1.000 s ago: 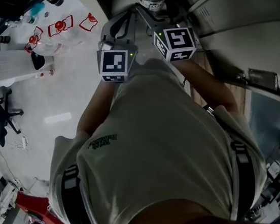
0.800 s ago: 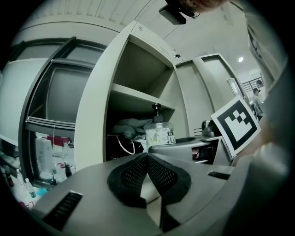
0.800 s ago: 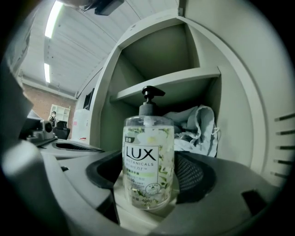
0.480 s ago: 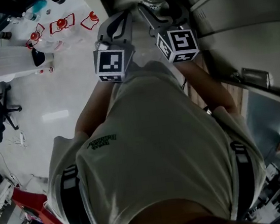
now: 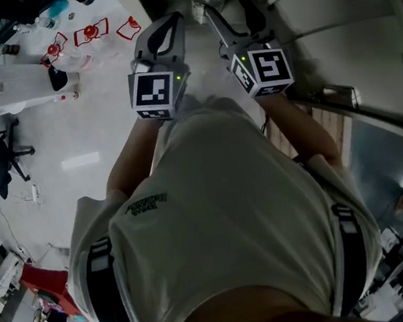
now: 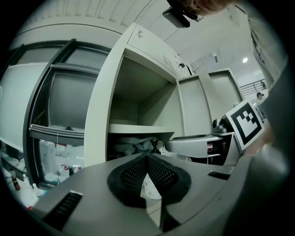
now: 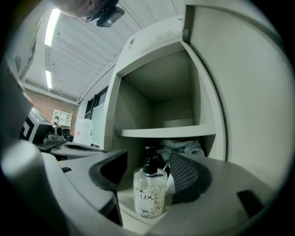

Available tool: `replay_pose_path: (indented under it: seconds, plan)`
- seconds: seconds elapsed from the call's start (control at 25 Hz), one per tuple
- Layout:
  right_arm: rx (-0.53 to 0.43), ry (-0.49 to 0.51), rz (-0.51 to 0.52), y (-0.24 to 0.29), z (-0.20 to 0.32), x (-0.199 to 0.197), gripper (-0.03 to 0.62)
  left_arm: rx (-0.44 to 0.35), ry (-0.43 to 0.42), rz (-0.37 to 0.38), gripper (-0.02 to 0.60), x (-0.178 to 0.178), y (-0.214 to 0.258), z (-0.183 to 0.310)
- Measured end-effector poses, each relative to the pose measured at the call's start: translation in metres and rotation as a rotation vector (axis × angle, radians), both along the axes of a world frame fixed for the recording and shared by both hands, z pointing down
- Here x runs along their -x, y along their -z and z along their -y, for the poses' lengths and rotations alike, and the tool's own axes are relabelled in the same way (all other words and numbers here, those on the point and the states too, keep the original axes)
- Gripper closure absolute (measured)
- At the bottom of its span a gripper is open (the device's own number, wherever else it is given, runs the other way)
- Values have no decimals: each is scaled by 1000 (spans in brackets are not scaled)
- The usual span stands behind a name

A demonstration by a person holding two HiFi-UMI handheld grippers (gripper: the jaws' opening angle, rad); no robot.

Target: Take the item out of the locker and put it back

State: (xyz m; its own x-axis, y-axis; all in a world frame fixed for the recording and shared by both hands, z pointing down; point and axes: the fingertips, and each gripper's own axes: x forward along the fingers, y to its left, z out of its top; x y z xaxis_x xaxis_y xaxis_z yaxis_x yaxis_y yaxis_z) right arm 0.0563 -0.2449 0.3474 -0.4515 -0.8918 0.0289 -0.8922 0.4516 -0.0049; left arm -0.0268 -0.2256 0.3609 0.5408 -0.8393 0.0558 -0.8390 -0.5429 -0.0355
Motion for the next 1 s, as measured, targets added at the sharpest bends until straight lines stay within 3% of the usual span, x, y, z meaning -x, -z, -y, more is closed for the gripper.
replay_pose_path:
  seconds: [0.56, 1.0]
  plan:
    - [-69, 7, 25, 57, -30, -10, 505, -38, -14, -58, 566, 7, 71, -25]
    - [-98, 28, 12, 65, -63, -7, 548, -41, -64, -50, 566, 3, 73, -43]
